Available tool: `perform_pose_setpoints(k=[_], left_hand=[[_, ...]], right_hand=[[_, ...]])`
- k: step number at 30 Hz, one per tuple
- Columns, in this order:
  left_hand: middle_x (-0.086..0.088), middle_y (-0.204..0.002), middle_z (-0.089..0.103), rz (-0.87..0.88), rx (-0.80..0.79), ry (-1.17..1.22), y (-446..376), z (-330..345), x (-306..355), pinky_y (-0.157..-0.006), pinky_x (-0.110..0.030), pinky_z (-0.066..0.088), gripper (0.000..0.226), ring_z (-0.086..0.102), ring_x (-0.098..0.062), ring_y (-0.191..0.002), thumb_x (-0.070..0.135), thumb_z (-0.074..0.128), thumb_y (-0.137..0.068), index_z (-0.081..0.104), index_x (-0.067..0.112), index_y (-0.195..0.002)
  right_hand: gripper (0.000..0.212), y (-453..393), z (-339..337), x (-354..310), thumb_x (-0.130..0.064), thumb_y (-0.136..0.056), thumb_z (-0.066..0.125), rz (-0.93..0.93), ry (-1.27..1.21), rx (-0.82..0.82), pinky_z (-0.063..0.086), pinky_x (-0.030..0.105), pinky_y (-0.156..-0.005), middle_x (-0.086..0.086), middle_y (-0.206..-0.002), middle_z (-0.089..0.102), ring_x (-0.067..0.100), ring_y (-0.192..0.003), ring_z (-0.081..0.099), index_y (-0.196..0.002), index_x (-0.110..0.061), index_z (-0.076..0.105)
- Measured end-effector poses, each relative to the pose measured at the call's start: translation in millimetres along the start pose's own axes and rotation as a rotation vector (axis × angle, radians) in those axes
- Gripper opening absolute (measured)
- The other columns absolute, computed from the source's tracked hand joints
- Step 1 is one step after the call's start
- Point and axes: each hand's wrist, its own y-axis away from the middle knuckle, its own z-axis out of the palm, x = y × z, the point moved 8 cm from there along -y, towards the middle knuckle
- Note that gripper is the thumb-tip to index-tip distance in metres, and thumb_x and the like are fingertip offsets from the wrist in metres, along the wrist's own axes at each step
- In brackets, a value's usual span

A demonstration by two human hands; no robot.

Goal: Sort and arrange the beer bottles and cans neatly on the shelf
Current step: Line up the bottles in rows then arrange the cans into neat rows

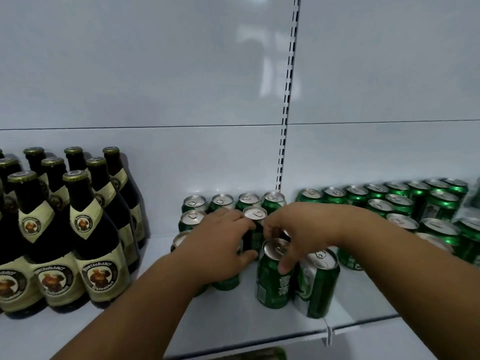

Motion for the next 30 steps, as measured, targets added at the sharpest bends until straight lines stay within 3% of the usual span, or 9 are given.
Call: perform_pose_setpoints(k=[3, 7, 9, 13, 18, 21, 23, 27, 30], left_hand=[[0.008, -0.122, 0.053, 0.033, -0.048, -0.001, -0.1, 5.6, 1.9, -0.100, -0.031, 0.038, 0.051, 0.044, -0.014, -0.117, 0.056, 0.059, -0.087, 0.053, 0.031, -0.131], [0.008, -0.120, 0.055, 0.051, -0.067, 0.033, -0.3, 3.4, 1.1, -0.100, -0.031, 0.039, 0.050, 0.046, -0.013, -0.115, 0.053, 0.061, -0.086, 0.056, 0.029, -0.130], [0.007, -0.116, 0.056, 0.035, -0.062, 0.052, -3.5, 1.9, -2.5, -0.100, -0.034, 0.041, 0.052, 0.048, -0.014, -0.113, 0.056, 0.063, -0.084, 0.057, 0.029, -0.128], [0.005, -0.114, 0.057, 0.015, -0.077, 0.052, -7.1, 3.7, -6.4, -0.097, -0.037, 0.043, 0.052, 0.050, -0.017, -0.110, 0.057, 0.066, -0.081, 0.059, 0.029, -0.126], [0.003, -0.119, 0.055, 0.019, -0.049, 0.028, -5.5, 5.4, -5.5, -0.100, -0.033, 0.038, 0.047, 0.047, -0.019, -0.115, 0.049, 0.066, -0.084, 0.057, 0.027, -0.124], [0.004, -0.117, 0.054, 0.026, -0.019, 0.024, -6.5, 4.3, -3.4, -0.098, -0.032, 0.038, 0.040, 0.047, -0.019, -0.113, 0.046, 0.062, -0.086, 0.056, 0.026, -0.120], [0.005, -0.117, 0.054, 0.019, 0.003, 0.052, -9.3, 1.4, -2.4, -0.098, -0.034, 0.039, 0.037, 0.047, -0.018, -0.112, 0.045, 0.059, -0.088, 0.054, 0.027, -0.120], [0.005, -0.113, 0.056, 0.025, 0.014, 0.097, -23.2, -3.4, 5.6, -0.097, -0.038, 0.043, 0.029, 0.049, -0.018, -0.109, 0.042, 0.056, -0.089, 0.055, 0.028, -0.115], [0.003, -0.117, 0.056, 0.023, -0.026, 0.107, -35.5, -0.7, 16.9, -0.097, -0.037, 0.043, 0.034, 0.049, -0.019, -0.113, 0.041, 0.058, -0.089, 0.057, 0.026, -0.121]], right_hand=[[0.047, -2.8, 1.3, -9.0, -0.048, -0.069, 0.083, -0.019, 0.094, 0.060, 0.054, 0.038, -0.077, -0.009, -0.099, 0.062, 0.014, -0.087, 0.059, -0.106, -0.029, 0.062], [0.042, -9.6, -3.6, -6.4, -0.041, -0.074, 0.081, -0.016, -0.009, 0.099, 0.044, 0.025, -0.065, -0.014, -0.092, 0.060, 0.002, -0.078, 0.054, -0.110, -0.028, 0.065], [0.039, -16.5, -4.8, -6.7, -0.040, -0.076, 0.080, -0.016, -0.016, 0.124, 0.040, 0.025, -0.062, -0.013, -0.089, 0.058, 0.003, -0.076, 0.053, -0.109, -0.026, 0.065], [0.038, -32.1, -5.5, -2.9, -0.039, -0.075, 0.080, 0.039, -0.065, 0.211, 0.046, 0.031, -0.069, -0.005, -0.091, 0.062, 0.016, -0.082, 0.059, -0.104, -0.023, 0.062], [0.055, -31.9, -3.4, 6.5, -0.039, -0.072, 0.084, 0.091, -0.228, 0.264, 0.049, 0.028, -0.078, -0.010, -0.098, 0.061, 0.013, -0.090, 0.060, -0.118, -0.022, 0.059], [0.041, -20.6, -11.5, 24.2, -0.041, -0.081, 0.076, 0.143, -0.293, 0.358, 0.043, 0.020, -0.075, -0.016, -0.096, 0.059, 0.007, -0.090, 0.059, -0.117, -0.027, 0.061], [0.032, -7.1, -19.2, 42.4, -0.041, -0.086, 0.071, 0.211, -0.261, 0.434, 0.046, 0.025, -0.079, -0.013, -0.101, 0.061, 0.010, -0.092, 0.059, -0.113, -0.026, 0.062], [0.048, 7.9, -4.6, 65.1, -0.058, -0.078, 0.071, 0.333, -0.194, 0.297, 0.048, 0.030, -0.079, -0.010, -0.102, 0.062, 0.012, -0.093, 0.059, -0.114, -0.027, 0.060], [0.057, 4.7, 11.8, 68.4, -0.059, -0.074, 0.074, 0.359, -0.153, 0.210, 0.050, 0.034, -0.083, -0.004, -0.105, 0.064, 0.017, -0.094, 0.060, -0.116, -0.024, 0.059]])
